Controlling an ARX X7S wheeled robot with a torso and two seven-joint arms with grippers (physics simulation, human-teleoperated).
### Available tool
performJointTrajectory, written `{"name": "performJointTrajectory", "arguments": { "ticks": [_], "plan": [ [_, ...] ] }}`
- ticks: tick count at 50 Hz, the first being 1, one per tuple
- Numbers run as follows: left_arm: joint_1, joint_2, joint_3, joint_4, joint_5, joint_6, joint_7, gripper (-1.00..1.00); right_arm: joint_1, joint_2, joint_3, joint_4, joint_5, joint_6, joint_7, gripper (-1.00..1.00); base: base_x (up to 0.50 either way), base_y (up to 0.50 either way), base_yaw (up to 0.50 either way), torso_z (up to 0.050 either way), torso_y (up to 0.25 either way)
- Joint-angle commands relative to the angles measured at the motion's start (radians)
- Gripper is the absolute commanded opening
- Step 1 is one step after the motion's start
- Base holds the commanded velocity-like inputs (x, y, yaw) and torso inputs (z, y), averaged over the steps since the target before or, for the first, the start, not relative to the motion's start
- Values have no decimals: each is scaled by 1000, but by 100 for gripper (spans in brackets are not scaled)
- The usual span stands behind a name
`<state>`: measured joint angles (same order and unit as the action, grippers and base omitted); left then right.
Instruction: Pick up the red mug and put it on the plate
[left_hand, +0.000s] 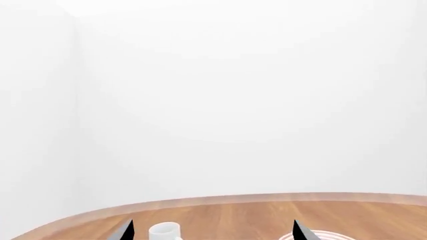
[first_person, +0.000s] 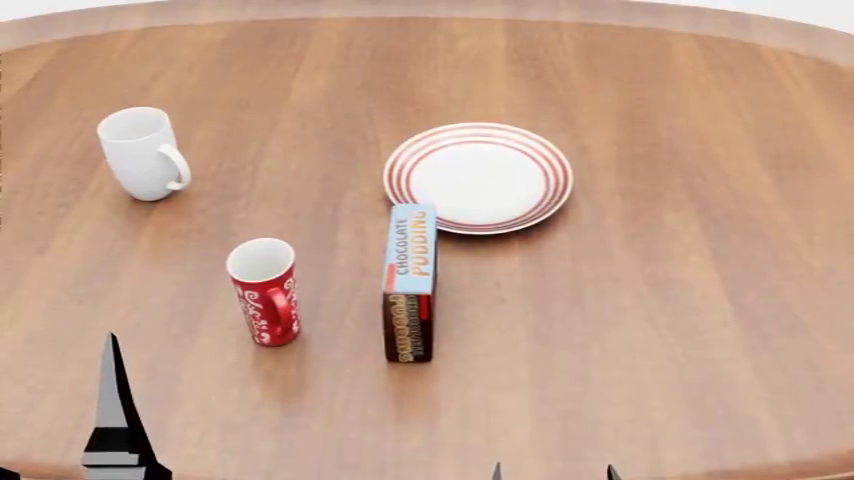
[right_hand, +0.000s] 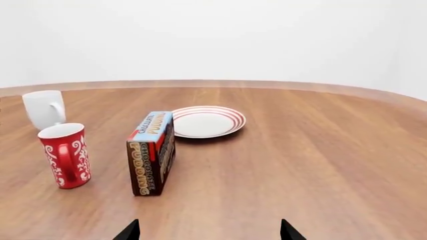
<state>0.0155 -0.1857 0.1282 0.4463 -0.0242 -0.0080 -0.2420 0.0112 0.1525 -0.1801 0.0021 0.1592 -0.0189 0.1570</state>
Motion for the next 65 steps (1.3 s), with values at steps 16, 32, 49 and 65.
{"name": "performJointTrajectory", "arguments": {
  "ticks": [16,32,49,65],
  "plan": [
    [5,-20,10,14,-14,-3,-15,100,5,13,-20,7,9,-7,14,100,0,125,0,0,0],
    [-10,-32,15,28,-22,-22,-22,100,3,22,-30,-3,15,-4,23,100,0,183,0,0,0],
    [-10,-41,20,35,-28,-23,-31,100,5,30,-39,-4,22,-4,32,100,0,182,0,0,0],
    [-12,-49,28,34,-30,-24,-39,100,7,36,-46,0,30,-10,38,100,0,183,0,0,0]
  ]
}}
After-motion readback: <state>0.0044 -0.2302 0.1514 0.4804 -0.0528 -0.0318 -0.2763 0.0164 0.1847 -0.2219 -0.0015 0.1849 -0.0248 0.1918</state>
